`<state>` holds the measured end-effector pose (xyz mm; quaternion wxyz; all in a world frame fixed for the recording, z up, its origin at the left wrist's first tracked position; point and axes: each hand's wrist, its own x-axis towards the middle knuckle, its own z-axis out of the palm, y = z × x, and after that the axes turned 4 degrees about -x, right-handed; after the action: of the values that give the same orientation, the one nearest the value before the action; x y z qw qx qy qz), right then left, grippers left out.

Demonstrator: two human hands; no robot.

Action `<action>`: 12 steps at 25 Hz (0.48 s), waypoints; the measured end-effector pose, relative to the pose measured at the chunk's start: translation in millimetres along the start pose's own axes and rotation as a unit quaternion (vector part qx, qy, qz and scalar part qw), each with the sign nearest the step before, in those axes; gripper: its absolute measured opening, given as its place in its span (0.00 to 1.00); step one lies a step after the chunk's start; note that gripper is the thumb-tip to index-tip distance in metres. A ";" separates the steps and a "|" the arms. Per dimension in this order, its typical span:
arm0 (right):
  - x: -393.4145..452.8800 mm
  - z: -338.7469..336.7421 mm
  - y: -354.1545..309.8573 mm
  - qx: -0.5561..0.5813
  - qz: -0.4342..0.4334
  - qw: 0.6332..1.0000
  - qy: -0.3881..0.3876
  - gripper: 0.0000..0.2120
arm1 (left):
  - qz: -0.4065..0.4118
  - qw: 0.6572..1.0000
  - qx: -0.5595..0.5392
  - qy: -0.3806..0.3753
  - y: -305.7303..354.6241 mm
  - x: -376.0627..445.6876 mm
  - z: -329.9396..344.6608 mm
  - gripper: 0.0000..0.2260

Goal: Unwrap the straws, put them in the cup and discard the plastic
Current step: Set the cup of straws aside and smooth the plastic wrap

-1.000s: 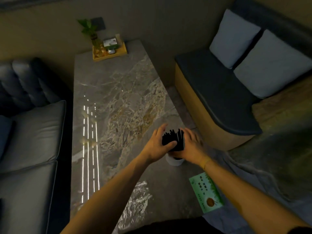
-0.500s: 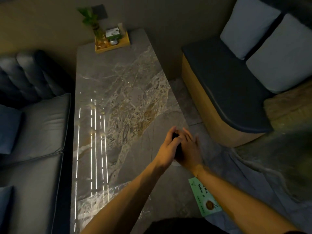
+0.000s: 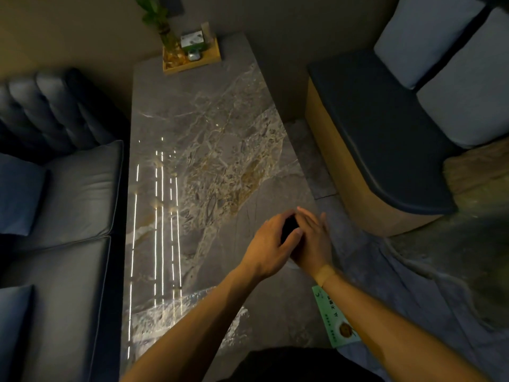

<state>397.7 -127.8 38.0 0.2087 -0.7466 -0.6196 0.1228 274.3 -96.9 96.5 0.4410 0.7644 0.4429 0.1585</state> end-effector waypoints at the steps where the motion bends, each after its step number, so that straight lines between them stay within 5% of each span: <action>1: -0.8 -0.4 -1.8 -0.020 -0.007 1.000 -0.018 0.25 | 0.004 1.000 0.027 0.000 -3.6 -1.1 -0.1 0.22; 12: -1.0 -1.1 0.0 -0.041 -0.031 0.998 -0.037 0.25 | -0.004 1.000 0.017 0.006 -11.6 -8.2 7.2 0.27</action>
<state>398.0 -129.0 38.9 0.1586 -0.7299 -0.6542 0.1188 268.0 -104.8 84.2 0.4260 0.7690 0.4510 0.1542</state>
